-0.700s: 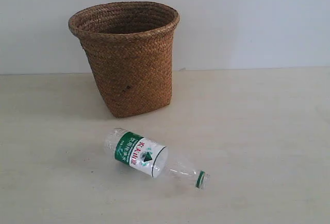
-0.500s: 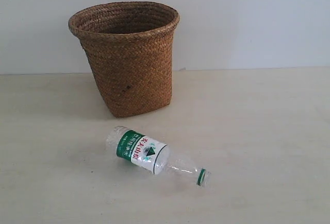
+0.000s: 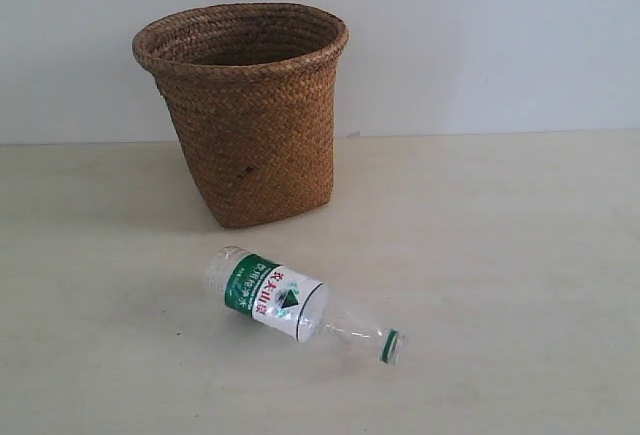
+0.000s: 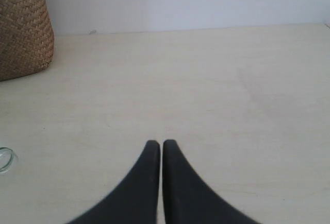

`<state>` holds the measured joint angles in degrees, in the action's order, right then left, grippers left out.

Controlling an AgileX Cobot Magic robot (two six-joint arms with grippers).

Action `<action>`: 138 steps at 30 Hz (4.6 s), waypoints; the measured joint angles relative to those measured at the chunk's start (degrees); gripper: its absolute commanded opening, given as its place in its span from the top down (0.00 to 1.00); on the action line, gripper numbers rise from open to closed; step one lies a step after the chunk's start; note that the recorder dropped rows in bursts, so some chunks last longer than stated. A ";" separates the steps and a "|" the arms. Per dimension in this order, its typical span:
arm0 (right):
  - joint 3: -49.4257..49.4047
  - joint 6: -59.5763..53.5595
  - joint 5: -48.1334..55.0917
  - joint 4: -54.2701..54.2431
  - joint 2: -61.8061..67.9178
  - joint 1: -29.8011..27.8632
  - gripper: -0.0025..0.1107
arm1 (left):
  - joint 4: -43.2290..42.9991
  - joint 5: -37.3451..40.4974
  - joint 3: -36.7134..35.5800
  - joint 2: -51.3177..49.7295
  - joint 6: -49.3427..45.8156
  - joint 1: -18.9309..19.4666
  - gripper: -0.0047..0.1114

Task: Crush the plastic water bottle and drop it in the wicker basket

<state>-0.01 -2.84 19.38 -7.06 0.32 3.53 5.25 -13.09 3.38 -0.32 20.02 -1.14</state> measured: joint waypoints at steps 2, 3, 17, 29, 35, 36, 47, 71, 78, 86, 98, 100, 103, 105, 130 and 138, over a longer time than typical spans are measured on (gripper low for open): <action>0.00 0.00 0.00 0.00 0.00 0.00 0.98 | -9.46 0.25 3.43 -1.29 6.72 -0.44 0.93; 0.00 0.00 0.00 0.00 0.00 0.00 0.98 | -14.07 0.25 4.90 -2.19 9.81 -0.93 0.93; 0.00 0.00 0.00 0.00 0.00 0.00 0.98 | -103.70 -43.54 47.65 -63.88 75.31 -2.93 0.93; 0.00 0.00 0.00 0.00 0.00 0.00 0.98 | -104.63 -56.53 57.53 -82.27 72.72 -2.93 0.93; 0.00 0.00 0.00 0.00 0.00 0.00 0.98 | -97.94 -56.53 57.53 -82.27 71.70 -2.93 0.93; 0.00 0.00 0.00 0.00 0.00 0.00 0.98 | -96.54 -56.53 57.53 -82.27 67.40 -2.93 0.93; 0.00 0.00 0.00 0.00 0.00 0.00 0.98 | -84.08 -50.75 57.53 -80.04 9.74 -3.19 0.93; 0.00 0.00 0.00 0.00 0.00 0.00 0.98 | -105.04 -20.48 61.77 -88.87 36.51 -12.53 0.93; 0.00 0.00 0.00 0.00 0.00 -0.09 0.98 | -105.28 -21.05 61.77 -95.88 37.09 -14.26 0.93; 0.00 0.00 0.00 0.00 0.00 -0.09 0.98 | -105.39 -19.68 61.77 -97.62 23.11 -19.53 0.93; 0.00 0.00 0.00 0.00 0.00 -0.09 0.98 | -96.76 -18.98 61.77 -90.12 -15.12 -29.06 0.93; 0.00 0.00 0.00 0.00 0.00 -0.09 0.98 | -92.15 -18.24 61.77 -88.37 -27.36 -30.47 0.93; 0.00 0.00 0.00 0.00 0.00 -0.09 0.98 | -82.93 -17.82 61.77 -86.35 -41.63 -31.55 0.93; 0.00 0.00 0.00 0.00 0.00 -0.09 0.98 | -75.08 -16.80 61.77 -85.47 -44.99 -31.76 0.93; 0.00 0.00 0.00 0.00 0.00 -0.09 0.98 | -34.88 26.14 61.77 -92.49 -36.17 -31.90 0.93; 0.00 0.00 0.00 0.00 0.00 -0.09 0.98 | -27.16 34.03 61.77 -96.72 -78.74 -36.38 0.93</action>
<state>-0.01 -2.84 19.38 -7.06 0.32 3.44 -21.92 20.94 65.15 -97.04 -58.73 -37.52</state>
